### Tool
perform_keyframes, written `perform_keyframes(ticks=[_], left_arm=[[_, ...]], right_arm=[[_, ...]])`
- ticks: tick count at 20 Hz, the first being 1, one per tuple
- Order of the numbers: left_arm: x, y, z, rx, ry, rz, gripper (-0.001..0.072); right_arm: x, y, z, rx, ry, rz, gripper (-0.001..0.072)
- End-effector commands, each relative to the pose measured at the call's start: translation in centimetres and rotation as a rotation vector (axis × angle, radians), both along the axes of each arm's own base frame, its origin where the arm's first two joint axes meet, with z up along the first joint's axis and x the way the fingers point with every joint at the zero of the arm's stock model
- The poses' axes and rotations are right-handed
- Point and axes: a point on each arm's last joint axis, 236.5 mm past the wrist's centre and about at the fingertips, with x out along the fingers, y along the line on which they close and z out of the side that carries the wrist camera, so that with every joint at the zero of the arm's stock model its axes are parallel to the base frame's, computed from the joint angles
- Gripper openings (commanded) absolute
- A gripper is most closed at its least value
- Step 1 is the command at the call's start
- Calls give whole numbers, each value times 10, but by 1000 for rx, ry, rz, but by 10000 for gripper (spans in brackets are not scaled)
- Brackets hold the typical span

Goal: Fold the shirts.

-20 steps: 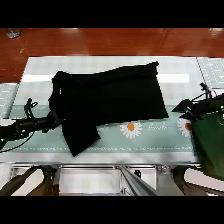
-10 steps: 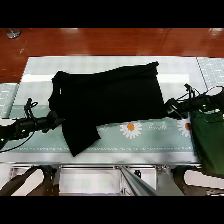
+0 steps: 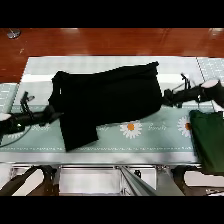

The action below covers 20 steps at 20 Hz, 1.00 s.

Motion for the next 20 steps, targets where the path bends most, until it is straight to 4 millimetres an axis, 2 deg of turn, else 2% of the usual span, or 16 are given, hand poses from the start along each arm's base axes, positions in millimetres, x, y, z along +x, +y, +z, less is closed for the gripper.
perform_keyframes(ticks=[1,3,5,6,8,10,12,14,15,17,20], left_arm=[[48,11,98,49,-224,-29,25],[78,24,200,131,-458,-4,25],[86,32,308,236,-706,20,24],[82,38,357,299,-816,42,24],[59,48,433,394,-955,104,24],[21,50,488,525,-1072,149,24],[-25,44,519,607,-1142,200,25],[-71,39,535,730,-1193,242,25],[-93,44,541,797,-1198,294,24],[-130,56,541,911,-1170,386,24],[-158,66,517,994,-1054,411,24]], right_arm=[[49,-6,89,-55,-186,81,26],[90,-19,190,-138,-418,72,26],[104,-25,296,-204,-663,43,26],[99,-27,349,-243,-784,28,26],[65,-22,431,-292,-984,8,26],[16,-31,474,-410,-1079,-28,26],[-30,-33,498,-447,-1134,-94,27],[-72,-30,509,-482,-1179,-113,27],[-92,-30,511,-505,-1187,-112,27],[-124,-34,509,-567,-1180,-118,27],[-152,-45,511,-618,-1163,-177,26]])
